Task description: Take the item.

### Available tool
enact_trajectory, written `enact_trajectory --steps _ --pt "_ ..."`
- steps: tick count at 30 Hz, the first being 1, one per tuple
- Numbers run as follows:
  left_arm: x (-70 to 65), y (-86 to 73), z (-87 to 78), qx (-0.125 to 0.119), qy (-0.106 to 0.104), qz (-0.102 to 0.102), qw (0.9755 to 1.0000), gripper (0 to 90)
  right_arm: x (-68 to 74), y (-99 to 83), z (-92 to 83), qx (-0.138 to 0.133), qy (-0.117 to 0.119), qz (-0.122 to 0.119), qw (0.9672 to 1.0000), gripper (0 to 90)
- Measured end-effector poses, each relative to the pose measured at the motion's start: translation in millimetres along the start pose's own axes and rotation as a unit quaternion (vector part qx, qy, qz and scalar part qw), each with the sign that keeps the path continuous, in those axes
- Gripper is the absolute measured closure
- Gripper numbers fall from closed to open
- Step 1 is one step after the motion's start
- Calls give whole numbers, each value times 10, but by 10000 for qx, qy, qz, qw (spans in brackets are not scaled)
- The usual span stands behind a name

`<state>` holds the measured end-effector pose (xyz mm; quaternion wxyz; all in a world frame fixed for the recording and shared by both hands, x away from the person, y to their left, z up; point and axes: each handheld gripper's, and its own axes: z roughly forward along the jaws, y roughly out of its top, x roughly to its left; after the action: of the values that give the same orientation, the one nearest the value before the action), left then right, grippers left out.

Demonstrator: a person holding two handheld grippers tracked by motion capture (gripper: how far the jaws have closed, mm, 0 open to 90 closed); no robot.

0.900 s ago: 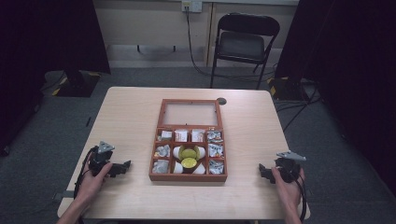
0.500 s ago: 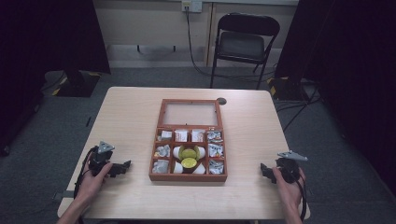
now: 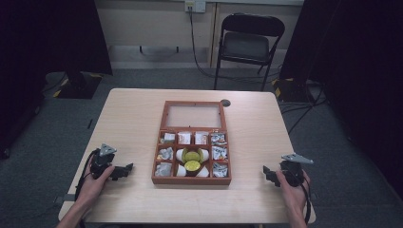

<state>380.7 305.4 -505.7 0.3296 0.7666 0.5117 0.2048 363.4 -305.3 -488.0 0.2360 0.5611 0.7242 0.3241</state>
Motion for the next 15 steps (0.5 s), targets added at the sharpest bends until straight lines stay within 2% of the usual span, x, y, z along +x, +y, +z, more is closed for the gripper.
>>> enact_trajectory --steps 3,10,15 --pt "0 1 -2 11 8 5 10000 0 43 39 -25 -73 -41 -75 9999 199" --pt "0 0 -1 3 5 3 10000 0 101 84 -41 -145 263 -36 9995 218" --pt "0 0 -1 2 4 4 10000 0 169 116 -52 -133 326 -135 9993 218"
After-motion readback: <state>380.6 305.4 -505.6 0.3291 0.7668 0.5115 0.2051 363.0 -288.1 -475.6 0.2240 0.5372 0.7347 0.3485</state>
